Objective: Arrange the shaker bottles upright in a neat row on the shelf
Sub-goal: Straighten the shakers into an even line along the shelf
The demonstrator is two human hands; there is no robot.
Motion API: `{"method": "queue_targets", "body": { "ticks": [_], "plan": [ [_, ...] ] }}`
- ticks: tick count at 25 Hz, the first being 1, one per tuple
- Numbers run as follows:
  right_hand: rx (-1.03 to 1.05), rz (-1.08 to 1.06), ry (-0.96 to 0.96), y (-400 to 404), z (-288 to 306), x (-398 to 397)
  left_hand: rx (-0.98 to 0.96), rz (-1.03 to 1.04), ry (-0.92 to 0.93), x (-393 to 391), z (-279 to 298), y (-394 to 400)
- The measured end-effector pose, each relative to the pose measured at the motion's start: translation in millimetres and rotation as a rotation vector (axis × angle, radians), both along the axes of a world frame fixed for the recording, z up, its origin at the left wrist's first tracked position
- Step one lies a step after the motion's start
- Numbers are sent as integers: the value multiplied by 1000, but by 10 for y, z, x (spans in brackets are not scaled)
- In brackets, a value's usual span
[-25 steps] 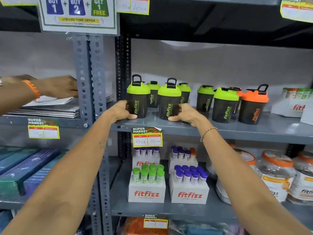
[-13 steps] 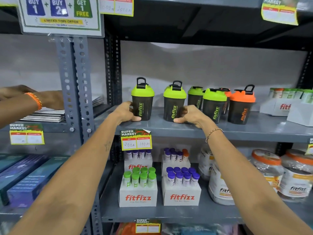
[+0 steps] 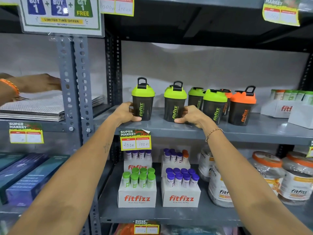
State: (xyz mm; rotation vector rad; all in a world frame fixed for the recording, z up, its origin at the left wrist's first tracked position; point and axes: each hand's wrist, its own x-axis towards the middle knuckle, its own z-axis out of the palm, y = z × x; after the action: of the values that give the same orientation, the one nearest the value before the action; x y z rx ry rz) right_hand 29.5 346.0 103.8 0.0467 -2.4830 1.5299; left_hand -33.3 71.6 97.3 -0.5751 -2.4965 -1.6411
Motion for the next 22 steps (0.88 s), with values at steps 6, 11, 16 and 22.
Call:
{"method": "queue_targets", "body": {
  "ticks": [6, 11, 16, 22],
  "plan": [
    [-15, -5, -6, 3, -4, -4, -35, -1, 8, -1, 4, 59],
    [-1, -17, -14, -7, 1, 9, -29, 8, 12, -2, -17, 64],
    [-14, -22, -23, -31, 10, 40, -32, 9, 19, -2, -31, 70],
    [-26, -16, -30, -47, 23, 68, -42, 4, 23, 2, -27, 68]
  ]
}}
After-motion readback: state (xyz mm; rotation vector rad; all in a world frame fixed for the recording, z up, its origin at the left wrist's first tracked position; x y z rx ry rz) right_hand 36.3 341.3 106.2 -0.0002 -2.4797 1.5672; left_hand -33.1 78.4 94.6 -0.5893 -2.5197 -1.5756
